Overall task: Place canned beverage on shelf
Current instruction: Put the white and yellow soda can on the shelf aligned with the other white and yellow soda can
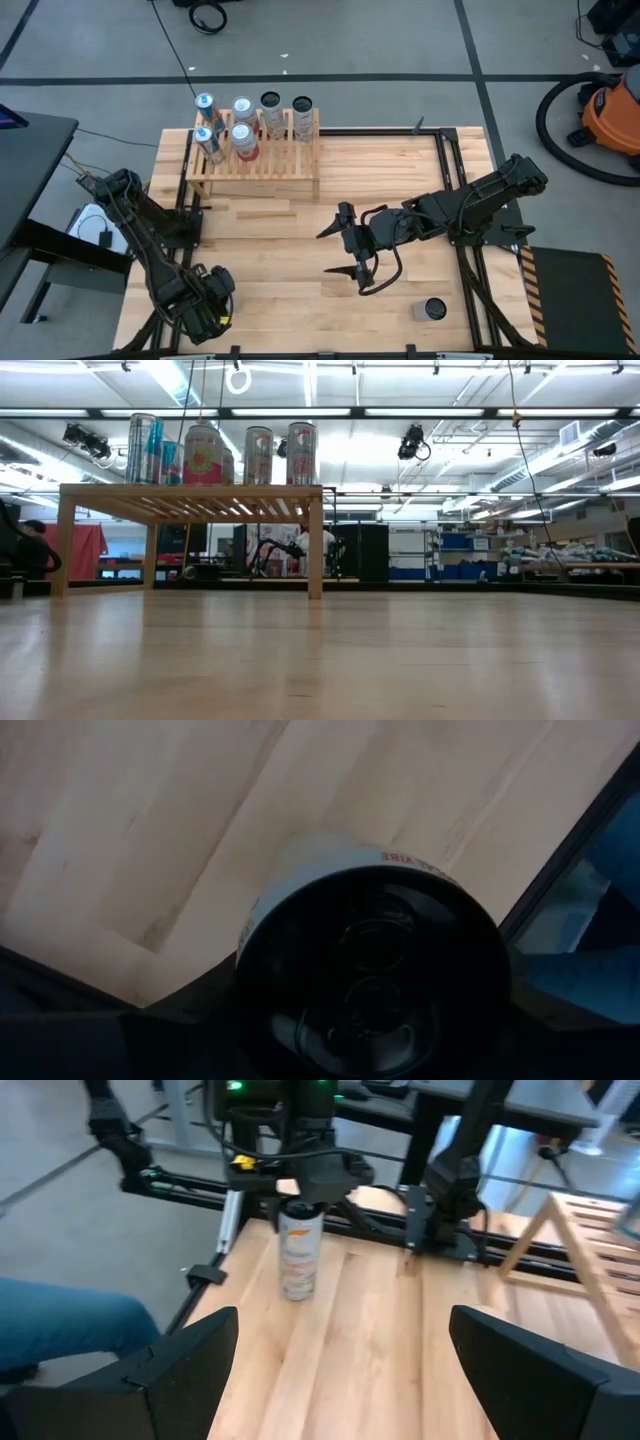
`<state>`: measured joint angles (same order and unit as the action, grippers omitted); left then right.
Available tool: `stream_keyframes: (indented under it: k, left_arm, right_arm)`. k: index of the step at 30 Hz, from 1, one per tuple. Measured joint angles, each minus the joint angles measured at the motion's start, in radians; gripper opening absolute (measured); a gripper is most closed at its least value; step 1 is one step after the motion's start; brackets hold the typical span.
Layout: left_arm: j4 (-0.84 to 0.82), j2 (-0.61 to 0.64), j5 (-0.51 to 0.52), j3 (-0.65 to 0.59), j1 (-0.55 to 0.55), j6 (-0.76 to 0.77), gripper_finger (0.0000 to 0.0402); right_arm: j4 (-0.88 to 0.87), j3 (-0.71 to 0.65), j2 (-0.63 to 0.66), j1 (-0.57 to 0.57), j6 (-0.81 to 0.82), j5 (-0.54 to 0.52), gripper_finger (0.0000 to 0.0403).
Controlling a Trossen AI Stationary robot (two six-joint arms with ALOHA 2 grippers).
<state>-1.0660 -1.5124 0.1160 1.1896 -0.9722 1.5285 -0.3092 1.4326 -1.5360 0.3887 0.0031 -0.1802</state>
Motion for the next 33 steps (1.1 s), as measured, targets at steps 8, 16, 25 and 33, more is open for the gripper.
stream_keyframes:
  k: [8,16,25,33]
  left_arm:
    - [-0.007,0.011,-0.022,0.002,0.013,-0.114,0.0257]
    - [-0.071,0.028,-0.013,0.070,0.058,-0.240,0.0257]
    - [-0.114,0.028,0.062,0.170,0.143,-0.472,0.0261]
    - [-0.142,0.028,0.102,0.230,0.219,-0.690,0.0262]
  right_arm:
    - [0.055,0.000,-0.039,-0.042,-0.035,0.161,0.0373]
    - [0.141,0.000,-0.160,-0.091,-0.079,0.311,0.0372]
    - [0.297,0.000,-0.282,-0.126,-0.138,0.436,0.0372]
    - [0.402,0.000,-0.337,-0.165,-0.135,0.552,0.0372]
